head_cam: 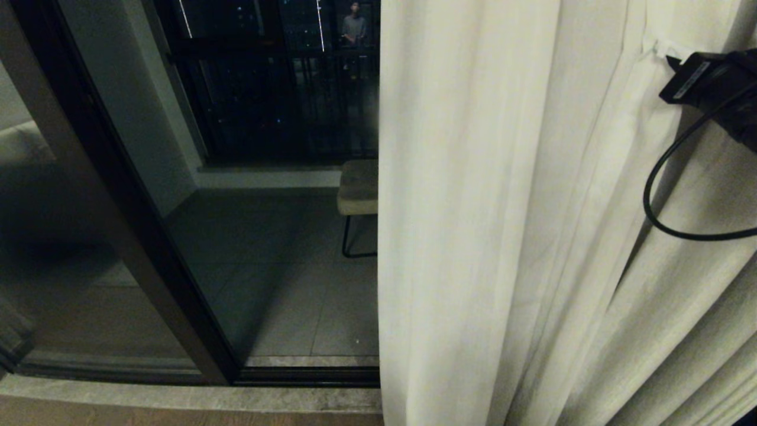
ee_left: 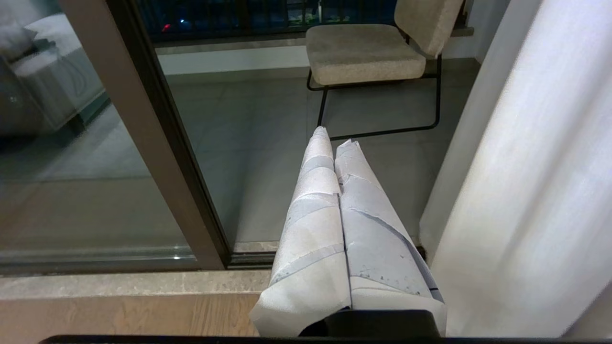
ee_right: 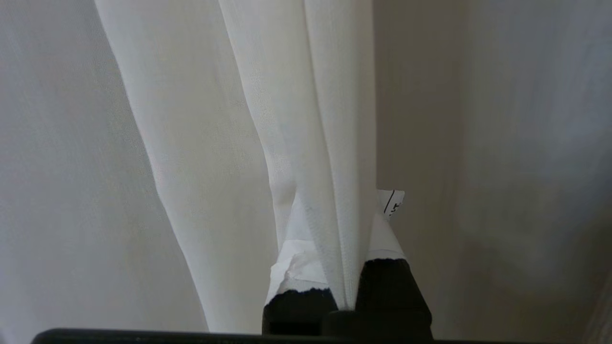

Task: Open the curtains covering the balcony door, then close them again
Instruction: Pull the inner curtains open on both sides

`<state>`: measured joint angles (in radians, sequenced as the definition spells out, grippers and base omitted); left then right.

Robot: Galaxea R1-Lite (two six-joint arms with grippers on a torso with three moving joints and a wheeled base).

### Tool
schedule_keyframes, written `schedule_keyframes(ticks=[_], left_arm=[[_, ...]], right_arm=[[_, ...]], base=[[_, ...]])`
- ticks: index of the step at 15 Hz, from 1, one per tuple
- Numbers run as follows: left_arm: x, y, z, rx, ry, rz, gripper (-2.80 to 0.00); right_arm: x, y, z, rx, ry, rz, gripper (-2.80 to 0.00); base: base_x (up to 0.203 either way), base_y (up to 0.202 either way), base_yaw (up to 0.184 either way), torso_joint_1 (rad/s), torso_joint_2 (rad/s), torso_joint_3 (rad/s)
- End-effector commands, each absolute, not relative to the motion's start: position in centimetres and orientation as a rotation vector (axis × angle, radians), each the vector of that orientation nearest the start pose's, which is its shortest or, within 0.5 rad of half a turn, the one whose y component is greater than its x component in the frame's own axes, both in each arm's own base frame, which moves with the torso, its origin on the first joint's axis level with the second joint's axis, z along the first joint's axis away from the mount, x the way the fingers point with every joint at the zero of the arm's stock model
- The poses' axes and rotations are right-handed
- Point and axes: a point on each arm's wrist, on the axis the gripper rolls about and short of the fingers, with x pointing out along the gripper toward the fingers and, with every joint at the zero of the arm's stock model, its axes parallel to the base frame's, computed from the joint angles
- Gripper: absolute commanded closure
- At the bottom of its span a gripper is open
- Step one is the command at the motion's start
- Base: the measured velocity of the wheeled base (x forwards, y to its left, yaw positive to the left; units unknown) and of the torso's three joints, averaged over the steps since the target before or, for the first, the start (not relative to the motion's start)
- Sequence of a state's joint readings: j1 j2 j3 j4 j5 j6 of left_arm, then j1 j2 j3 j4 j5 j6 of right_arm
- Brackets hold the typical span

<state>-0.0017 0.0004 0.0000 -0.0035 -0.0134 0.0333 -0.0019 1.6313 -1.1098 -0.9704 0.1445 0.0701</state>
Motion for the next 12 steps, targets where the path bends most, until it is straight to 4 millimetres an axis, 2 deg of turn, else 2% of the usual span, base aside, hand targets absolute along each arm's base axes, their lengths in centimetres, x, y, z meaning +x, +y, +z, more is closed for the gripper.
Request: schedule_keyframes(ticks=[1, 3, 5, 12], left_arm=[[-2.3, 0.0, 7.6, 0.034, -0.005, -0.015, 0.0], [-2.3, 0.0, 7.6, 0.034, -0.005, -0.015, 0.0], [-2.3, 0.0, 7.6, 0.034, -0.003, -0.015, 0.0], [-2.3, 0.0, 7.6, 0.034, -0.005, -0.015, 0.0]], right_arm=[[29.9, 0.0, 32.5, 0.033, -0.454, 0.15, 0.0], [30.0, -0.9, 32.5, 0.026, -0.456, 0.12, 0.0], [30.3, -3.0, 32.4, 0.019, -0.449, 0.055, 0.0], [31.4, -12.1, 34.1, 0.047, -0.476, -0.18, 0.0]], base=[[0.0, 0.0, 0.0, 0.0, 0.0, 0.0], [0.0, 0.0, 0.0, 0.0, 0.0, 0.0], [0.0, 0.0, 0.0, 0.0, 0.0, 0.0], [0.0, 0.0, 0.0, 0.0, 0.0, 0.0]])
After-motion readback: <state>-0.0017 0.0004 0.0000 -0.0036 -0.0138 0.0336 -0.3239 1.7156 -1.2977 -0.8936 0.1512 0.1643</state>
